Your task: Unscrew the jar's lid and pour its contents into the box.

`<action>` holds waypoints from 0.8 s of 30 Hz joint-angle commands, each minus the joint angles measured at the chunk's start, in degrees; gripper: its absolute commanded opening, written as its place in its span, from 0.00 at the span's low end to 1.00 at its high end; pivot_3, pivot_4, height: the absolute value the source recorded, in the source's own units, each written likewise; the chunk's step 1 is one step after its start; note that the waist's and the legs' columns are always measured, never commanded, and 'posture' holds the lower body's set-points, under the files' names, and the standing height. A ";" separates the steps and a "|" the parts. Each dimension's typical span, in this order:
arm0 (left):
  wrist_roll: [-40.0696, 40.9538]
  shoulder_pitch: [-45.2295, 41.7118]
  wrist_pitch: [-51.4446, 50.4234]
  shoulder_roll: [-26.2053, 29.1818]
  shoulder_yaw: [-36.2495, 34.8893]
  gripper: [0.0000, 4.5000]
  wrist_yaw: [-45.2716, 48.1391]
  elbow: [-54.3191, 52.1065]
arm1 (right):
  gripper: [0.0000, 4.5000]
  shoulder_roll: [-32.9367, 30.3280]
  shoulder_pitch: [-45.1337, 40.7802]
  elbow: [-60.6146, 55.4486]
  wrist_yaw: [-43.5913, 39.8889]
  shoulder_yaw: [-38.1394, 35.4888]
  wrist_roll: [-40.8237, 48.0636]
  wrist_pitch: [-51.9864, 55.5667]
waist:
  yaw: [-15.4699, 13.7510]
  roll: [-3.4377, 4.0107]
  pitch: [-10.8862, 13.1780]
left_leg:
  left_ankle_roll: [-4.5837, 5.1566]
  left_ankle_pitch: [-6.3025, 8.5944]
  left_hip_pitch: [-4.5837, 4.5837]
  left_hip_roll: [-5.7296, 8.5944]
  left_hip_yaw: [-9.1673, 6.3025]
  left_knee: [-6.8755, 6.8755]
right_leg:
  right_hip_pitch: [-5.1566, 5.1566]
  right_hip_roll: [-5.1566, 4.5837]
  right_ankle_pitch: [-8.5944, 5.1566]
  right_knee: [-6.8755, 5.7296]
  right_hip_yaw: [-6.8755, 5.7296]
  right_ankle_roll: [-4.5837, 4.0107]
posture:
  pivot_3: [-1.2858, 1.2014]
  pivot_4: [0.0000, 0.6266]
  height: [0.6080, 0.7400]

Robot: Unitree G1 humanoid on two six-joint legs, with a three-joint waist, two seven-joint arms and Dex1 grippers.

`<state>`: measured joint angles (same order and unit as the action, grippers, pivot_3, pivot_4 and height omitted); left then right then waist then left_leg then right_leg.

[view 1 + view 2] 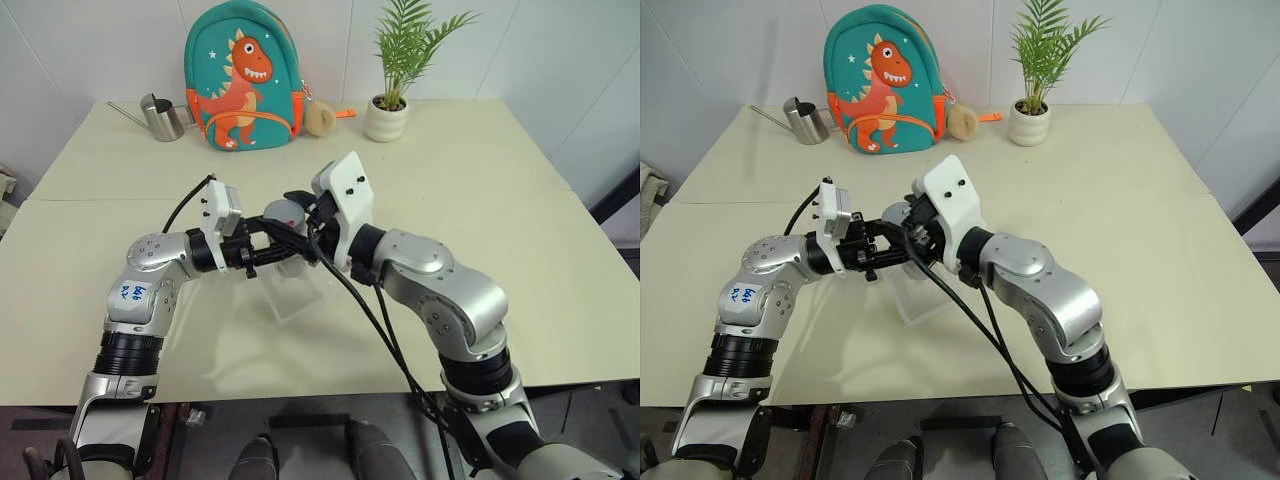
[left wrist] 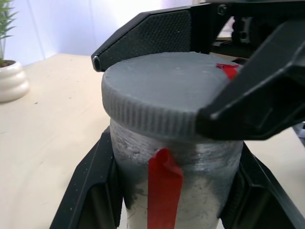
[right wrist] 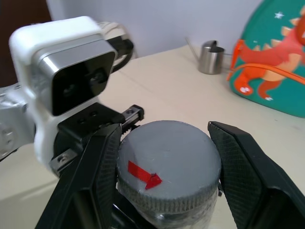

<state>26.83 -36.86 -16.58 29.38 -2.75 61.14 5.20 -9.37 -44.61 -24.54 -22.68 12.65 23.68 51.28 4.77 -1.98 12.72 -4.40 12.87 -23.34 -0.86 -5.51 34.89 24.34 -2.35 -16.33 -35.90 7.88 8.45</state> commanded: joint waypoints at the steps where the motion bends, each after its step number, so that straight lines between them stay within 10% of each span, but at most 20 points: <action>1: 2.06 -1.96 0.22 0.81 0.18 0.45 4.16 -0.94 | 0.57 -2.14 -1.40 -3.96 -8.74 1.33 5.17 -1.22 | 0.02 0.00 0.00 | 0.00 0.00 0.00 0.00 0.00 0.00 | 0.00 0.00 0.00 0.01 0.00 0.00 | 0.52 0.24 1.00; 24: 3.26 -8.69 2.16 2.08 1.33 0.45 21.52 7.64 | 0.57 -9.18 -4.55 0.08 -29.52 -0.39 11.55 -5.63 | 0.01 0.00 0.00 | 0.00 0.00 -0.01 -0.02 0.00 -0.01 | 0.01 0.01 -0.03 0.00 -0.02 0.00 | 0.52 0.24 1.00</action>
<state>29.92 -43.75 -13.67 30.59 0.02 84.23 11.87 -19.47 -48.09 -21.52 -48.19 9.59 32.24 47.23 4.78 -1.98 12.72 -4.40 12.87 -23.35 -0.88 -5.51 34.88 24.35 -2.33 -16.36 -35.90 7.86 8.44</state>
